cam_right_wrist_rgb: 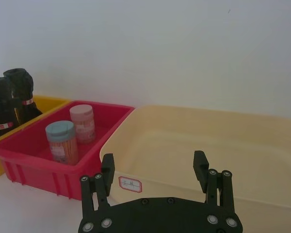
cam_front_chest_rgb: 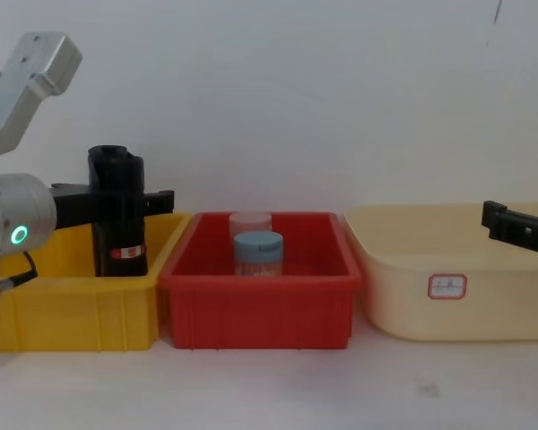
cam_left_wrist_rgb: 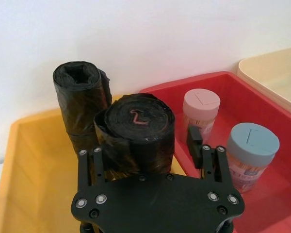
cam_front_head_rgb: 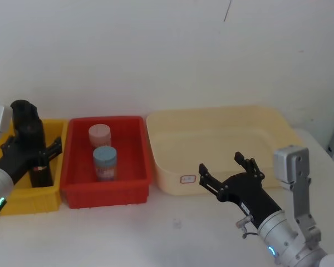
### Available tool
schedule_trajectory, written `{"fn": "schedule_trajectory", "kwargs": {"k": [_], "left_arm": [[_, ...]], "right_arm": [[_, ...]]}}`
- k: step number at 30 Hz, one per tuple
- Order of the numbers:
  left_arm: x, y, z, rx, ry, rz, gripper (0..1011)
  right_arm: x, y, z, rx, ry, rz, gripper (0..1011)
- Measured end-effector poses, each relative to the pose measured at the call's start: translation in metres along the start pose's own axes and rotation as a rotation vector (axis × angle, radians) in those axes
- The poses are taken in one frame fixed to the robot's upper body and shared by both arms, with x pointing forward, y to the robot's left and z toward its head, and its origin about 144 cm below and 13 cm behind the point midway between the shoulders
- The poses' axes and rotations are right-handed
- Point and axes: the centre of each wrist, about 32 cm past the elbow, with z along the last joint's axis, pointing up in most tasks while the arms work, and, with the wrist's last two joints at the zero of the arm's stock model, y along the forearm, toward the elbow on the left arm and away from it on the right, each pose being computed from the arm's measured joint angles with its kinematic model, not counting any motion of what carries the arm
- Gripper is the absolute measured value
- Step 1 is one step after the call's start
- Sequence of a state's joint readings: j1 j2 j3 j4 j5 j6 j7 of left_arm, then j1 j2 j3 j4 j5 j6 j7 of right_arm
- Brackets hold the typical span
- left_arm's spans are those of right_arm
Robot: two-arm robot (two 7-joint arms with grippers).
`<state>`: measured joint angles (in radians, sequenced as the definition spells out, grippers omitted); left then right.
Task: Pick up the garbage bag with the one hand and transfer it to the other hand.
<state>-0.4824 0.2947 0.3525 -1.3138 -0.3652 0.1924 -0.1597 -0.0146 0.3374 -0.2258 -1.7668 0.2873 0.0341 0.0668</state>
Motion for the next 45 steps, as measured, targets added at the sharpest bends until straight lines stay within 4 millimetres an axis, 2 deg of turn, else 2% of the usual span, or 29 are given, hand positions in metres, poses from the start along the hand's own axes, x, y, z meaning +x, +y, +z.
{"fn": "schedule_trajectory", "kwargs": {"k": [6,7,10,11,15,30,37,45], "left_arm": [[0.0,-0.003,0.0,0.0,-0.003,-0.002,768],[-0.001,-0.004,0.001,0.0,-0.003,-0.003,712],[-0.001,-0.005,0.001,0.0,-0.004,-0.004,657],[-0.001,-0.005,0.001,0.001,-0.005,-0.004,599],[-0.001,-0.006,0.001,0.0,-0.006,-0.005,524],[-0.001,-0.006,0.004,-0.004,-0.014,-0.01,446],[-0.001,0.001,0.019,-0.031,-0.033,-0.033,446],[0.001,0.004,0.041,-0.074,-0.029,-0.097,446]], "right_arm": [[0.0,0.0,0.0,0.0,0.0,0.0,1000],[0.0,0.0,0.0,0.0,0.0,0.0,1000],[0.0,0.0,0.0,0.0,0.0,0.0,1001],[0.0,0.0,0.0,0.0,0.0,0.0,1001],[0.0,0.0,0.0,0.0,0.0,0.0,1000],[0.001,0.0,0.001,-0.002,0.004,0.005,1000],[0.006,0.004,0.006,-0.01,0.03,0.051,1000],[0.02,0.016,0.017,-0.02,0.04,0.146,1000]]}}
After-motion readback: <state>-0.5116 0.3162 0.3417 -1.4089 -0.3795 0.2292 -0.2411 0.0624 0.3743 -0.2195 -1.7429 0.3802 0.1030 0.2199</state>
